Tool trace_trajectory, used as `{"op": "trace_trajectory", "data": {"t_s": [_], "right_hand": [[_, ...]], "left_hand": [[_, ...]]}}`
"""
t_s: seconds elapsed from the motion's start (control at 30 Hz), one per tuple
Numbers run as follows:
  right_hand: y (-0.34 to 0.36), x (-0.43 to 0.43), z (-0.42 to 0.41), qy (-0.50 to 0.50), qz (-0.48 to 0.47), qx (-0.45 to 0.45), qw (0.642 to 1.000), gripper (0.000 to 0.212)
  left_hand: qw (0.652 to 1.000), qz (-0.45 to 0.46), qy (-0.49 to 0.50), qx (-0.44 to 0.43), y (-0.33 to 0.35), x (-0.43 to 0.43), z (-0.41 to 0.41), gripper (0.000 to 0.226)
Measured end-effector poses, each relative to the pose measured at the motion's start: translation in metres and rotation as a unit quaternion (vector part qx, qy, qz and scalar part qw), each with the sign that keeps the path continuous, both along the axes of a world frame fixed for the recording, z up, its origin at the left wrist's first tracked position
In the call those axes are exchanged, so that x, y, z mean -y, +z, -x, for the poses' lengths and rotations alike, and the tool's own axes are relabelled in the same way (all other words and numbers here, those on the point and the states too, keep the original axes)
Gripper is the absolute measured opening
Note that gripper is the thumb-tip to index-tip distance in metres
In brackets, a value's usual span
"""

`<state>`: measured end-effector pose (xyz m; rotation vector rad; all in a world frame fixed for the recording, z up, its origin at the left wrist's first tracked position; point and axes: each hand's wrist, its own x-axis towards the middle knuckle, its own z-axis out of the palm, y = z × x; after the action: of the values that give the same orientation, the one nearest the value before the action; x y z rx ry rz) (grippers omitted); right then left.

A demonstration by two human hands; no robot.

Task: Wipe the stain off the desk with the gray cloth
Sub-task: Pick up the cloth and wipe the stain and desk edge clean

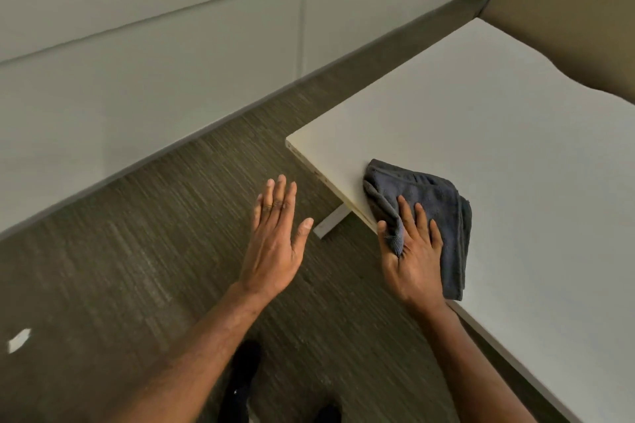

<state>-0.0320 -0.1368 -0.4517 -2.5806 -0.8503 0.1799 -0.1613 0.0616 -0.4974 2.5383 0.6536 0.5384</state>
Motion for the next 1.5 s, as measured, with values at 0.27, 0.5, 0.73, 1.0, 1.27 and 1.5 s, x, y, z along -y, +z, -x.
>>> {"op": "trace_trajectory", "data": {"t_s": [0.27, 0.5, 0.73, 1.0, 1.27, 1.5], "right_hand": [[-0.002, 0.03, 0.022, 0.011, -0.025, -0.006, 1.0, 0.057], [-0.018, 0.036, 0.031, 0.032, 0.076, 0.087, 0.993, 0.06], [-0.027, 0.048, 0.038, 0.056, 0.147, 0.155, 0.975, 0.067], [-0.04, 0.06, 0.034, 0.102, 0.143, 0.218, 0.96, 0.065], [-0.054, 0.068, 0.025, 0.153, 0.151, 0.315, 0.925, 0.096], [-0.057, 0.067, 0.023, 0.172, 0.157, 0.331, 0.915, 0.101]], "left_hand": [[0.999, 0.036, 0.019, 0.006, -0.012, 0.061, 0.044, 0.068], [0.999, 0.011, 0.029, 0.033, -0.015, 0.066, 0.063, 0.07], [0.999, 0.005, 0.032, 0.039, -0.039, 0.088, 0.076, 0.07], [0.996, -0.001, 0.071, 0.046, -0.066, 0.113, 0.06, 0.069], [0.993, 0.002, 0.099, 0.06, -0.087, 0.122, 0.046, 0.069], [0.99, -0.008, 0.113, 0.082, -0.097, 0.112, 0.039, 0.069]]}}
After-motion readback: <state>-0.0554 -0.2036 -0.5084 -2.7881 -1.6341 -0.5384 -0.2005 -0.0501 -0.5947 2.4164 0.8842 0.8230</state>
